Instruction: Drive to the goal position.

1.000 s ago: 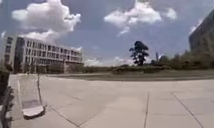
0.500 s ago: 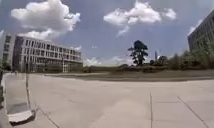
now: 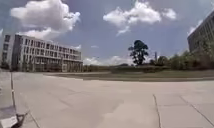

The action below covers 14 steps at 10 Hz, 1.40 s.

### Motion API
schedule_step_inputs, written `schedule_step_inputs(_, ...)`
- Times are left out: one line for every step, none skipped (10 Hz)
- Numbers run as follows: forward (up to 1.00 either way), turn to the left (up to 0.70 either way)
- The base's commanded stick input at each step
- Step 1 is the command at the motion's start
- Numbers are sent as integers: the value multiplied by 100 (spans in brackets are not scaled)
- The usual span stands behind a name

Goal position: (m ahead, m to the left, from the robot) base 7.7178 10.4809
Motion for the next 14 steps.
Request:
schedule_step_inputs(50, 50)
schedule_step_inputs(50, 50)
schedule_step_inputs(50, 50)
schedule_step_inputs(50, 50)
schedule_step_inputs(50, 50)
schedule_step_inputs(50, 50)
schedule_step_inputs(50, 50)
schedule_step_inputs(50, 50)
schedule_step_inputs(50, 50)
schedule_step_inputs(50, 50)
schedule_step_inputs(50, 50)
schedule_step_inputs(50, 30)
schedule_step_inputs(50, 0)
schedule_step_inputs(50, 0)
